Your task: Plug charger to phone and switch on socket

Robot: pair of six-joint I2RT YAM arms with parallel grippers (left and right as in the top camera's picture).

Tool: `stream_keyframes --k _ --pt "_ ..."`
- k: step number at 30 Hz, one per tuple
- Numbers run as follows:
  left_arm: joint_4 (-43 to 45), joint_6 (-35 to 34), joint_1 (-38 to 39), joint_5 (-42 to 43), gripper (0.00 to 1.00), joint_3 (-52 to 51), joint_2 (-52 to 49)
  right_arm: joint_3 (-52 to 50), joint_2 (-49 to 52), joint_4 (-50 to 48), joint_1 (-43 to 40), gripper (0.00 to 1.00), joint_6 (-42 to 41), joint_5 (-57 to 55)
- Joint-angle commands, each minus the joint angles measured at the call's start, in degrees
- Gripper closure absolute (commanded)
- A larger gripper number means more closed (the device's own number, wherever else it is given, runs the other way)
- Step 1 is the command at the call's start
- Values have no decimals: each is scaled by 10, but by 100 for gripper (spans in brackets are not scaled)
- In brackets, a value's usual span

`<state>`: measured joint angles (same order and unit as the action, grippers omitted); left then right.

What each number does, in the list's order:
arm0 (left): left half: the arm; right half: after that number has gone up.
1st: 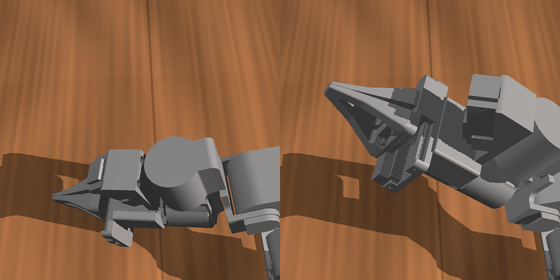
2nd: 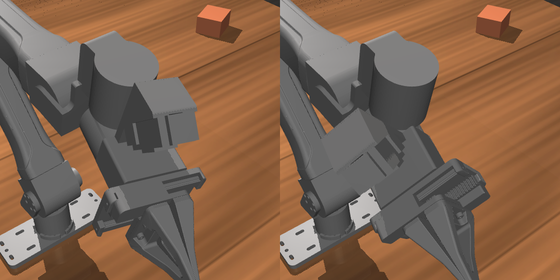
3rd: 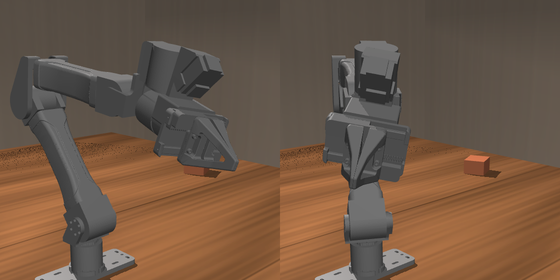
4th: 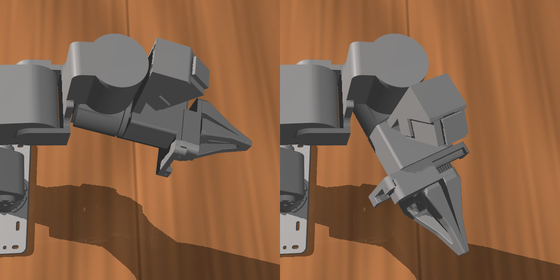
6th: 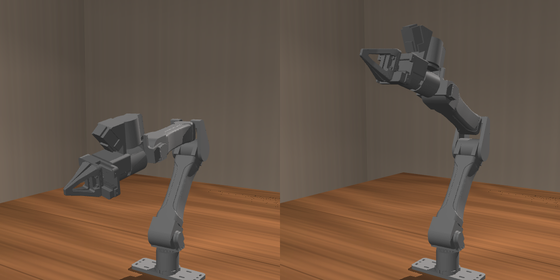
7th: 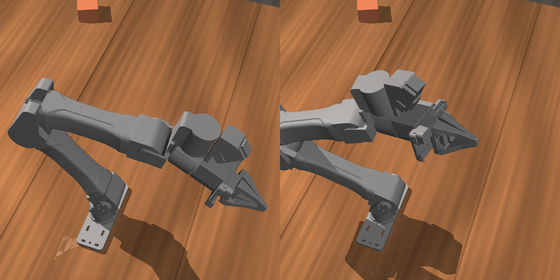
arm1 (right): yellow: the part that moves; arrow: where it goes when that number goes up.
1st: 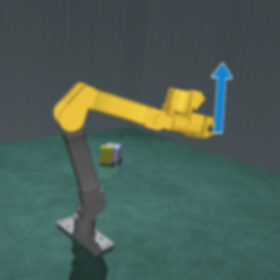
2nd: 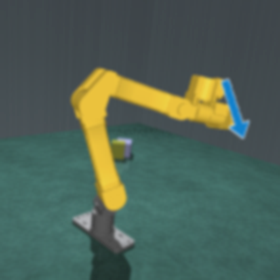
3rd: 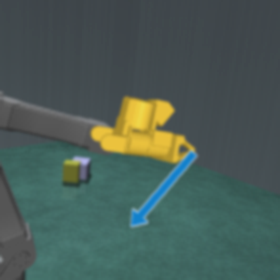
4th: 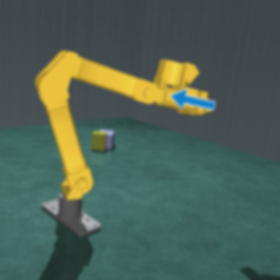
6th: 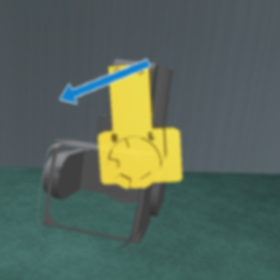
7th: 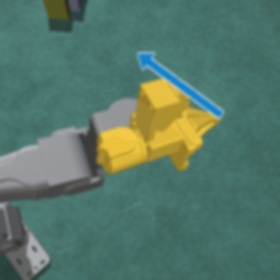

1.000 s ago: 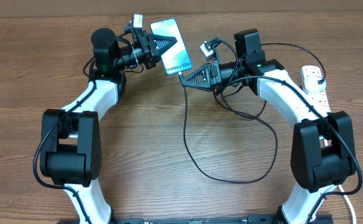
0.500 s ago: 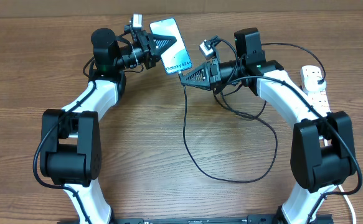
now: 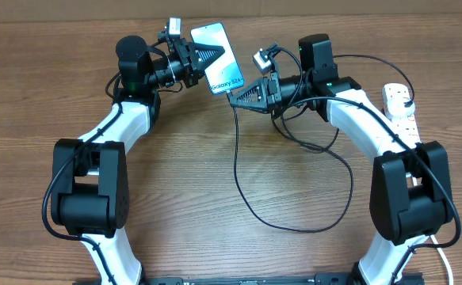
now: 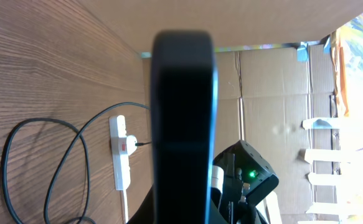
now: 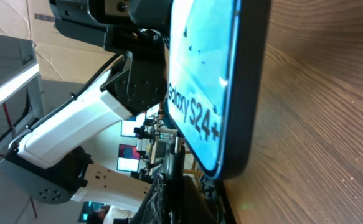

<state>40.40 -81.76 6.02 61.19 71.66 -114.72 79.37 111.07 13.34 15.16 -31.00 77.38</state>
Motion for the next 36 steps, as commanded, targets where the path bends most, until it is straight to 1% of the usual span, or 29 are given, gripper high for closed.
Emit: stream_keyframes --k 1,7,13,24,36 --pt "6 5 15 64 96 5 0 4 -8 -24 -6 96 -21 -27" --pt "12 -7 12 64 96 5 0 4 -8 -24 -8 96 -21 -26" --pt "69 -47 0 57 95 5 0 4 -8 -24 -8 96 -21 -9" --pt "68 -61 -30 35 96 5 0 4 -8 -24 -8 96 -15 25" --pt "68 -66 -28 16 95 5 0 4 -8 -24 -6 96 0 33"
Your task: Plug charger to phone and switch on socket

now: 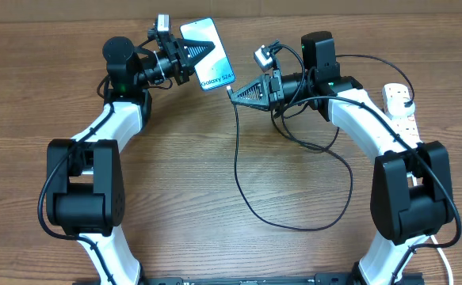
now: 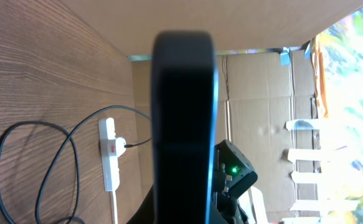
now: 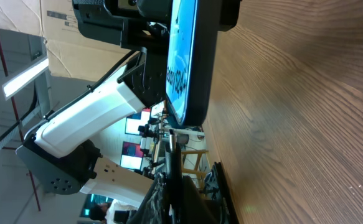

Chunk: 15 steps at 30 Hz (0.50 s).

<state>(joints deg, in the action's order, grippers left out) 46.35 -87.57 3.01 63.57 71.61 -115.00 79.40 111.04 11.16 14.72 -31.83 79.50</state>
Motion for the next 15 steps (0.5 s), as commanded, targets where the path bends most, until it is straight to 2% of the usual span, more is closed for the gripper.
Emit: stream_keyframes --k 1,15 --pt "9 -8 4 -10 95 6 3 4 -8 -2 -1 96 8 12" --pt "8 -8 12 -22 96 6 3 4 -8 -2 10 96 8 9"
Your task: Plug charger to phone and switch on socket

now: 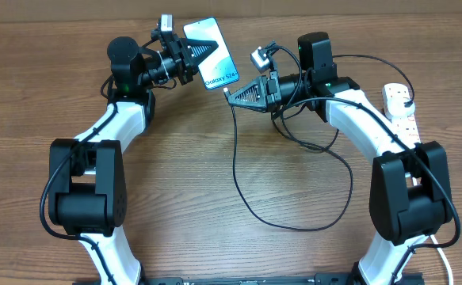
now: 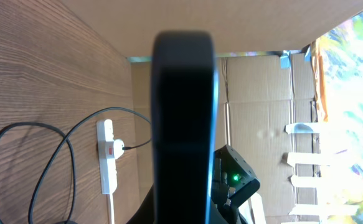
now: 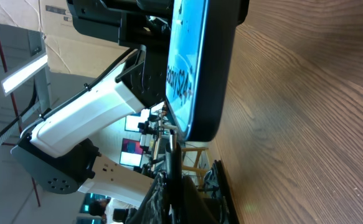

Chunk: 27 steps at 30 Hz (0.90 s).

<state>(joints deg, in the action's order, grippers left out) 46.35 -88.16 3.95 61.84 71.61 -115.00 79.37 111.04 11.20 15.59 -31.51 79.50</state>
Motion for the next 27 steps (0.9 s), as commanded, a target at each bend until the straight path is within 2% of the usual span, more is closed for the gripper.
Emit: stream_keyframes --k 1,27 --pt "8 -2 3 -5 95 6 3 4 -8 -2 2 96 5 9" --pt "8 -2 13 14 95 6 3 4 -8 -2 2 96 0 -30"
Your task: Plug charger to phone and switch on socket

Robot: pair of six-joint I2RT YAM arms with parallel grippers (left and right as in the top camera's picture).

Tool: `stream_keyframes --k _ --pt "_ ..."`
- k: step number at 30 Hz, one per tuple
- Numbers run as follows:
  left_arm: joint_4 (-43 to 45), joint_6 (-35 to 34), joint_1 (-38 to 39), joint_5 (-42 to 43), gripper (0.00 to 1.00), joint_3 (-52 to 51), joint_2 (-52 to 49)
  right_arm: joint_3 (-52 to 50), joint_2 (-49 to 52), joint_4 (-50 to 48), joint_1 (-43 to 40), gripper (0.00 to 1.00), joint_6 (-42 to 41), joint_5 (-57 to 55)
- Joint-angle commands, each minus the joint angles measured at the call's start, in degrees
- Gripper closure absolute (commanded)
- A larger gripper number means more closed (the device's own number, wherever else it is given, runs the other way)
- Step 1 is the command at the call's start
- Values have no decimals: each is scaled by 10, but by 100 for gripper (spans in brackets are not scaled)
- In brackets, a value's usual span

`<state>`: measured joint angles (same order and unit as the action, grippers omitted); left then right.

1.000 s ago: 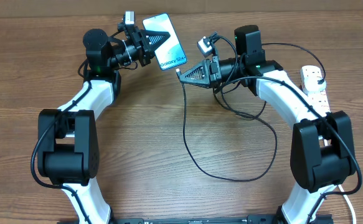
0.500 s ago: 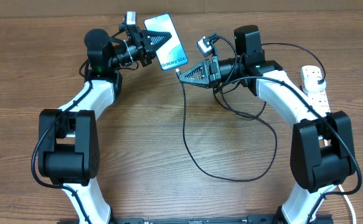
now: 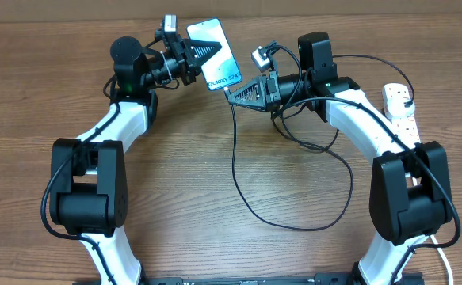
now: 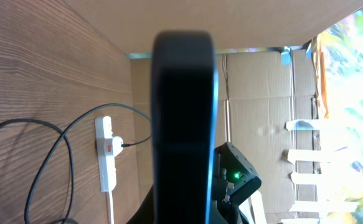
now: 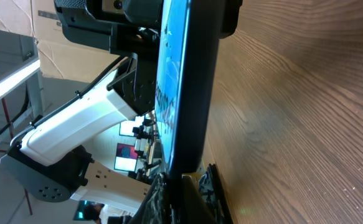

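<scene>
The phone (image 3: 219, 54), its lit screen reading Galaxy S24+, is held off the table at the back, with my left gripper (image 3: 201, 55) shut on it. In the left wrist view the phone (image 4: 184, 112) shows edge-on as a dark slab. My right gripper (image 3: 234, 93) is shut on the charger plug, whose tip sits at the phone's lower end. In the right wrist view the phone (image 5: 187, 81) stands right above the plug (image 5: 174, 179); whether the plug is seated in the port is hidden. The black cable (image 3: 235, 158) hangs down onto the table.
A white power strip (image 3: 401, 107) lies at the table's right edge by the right arm, with the cable running to it; it also shows in the left wrist view as the strip (image 4: 104, 163). Cable loops (image 3: 326, 190) lie on the wood right of centre. Cardboard walls stand behind.
The phone in my left gripper has shifted slightly right and toward the plug. The plug tip in my right gripper, just short of the phone's lower end before, now meets it.
At first the phone sat close against the plug with both grippers shut on their loads. Then the left arm had drawn the phone back to the left, leaving a gap. The gap then narrowed, and now the phone's lower end is at the plug tip.
</scene>
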<state>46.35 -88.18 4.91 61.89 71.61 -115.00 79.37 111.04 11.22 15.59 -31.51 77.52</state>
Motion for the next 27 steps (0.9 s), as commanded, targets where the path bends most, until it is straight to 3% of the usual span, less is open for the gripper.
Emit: stream_keyframes --k 1,27 --pt "8 -2 4 14 96 6 3 4 -8 -2 2 96 0 -13" --pt "6 10 -4 5 96 6 3 4 -8 4 1 96 -2 26"
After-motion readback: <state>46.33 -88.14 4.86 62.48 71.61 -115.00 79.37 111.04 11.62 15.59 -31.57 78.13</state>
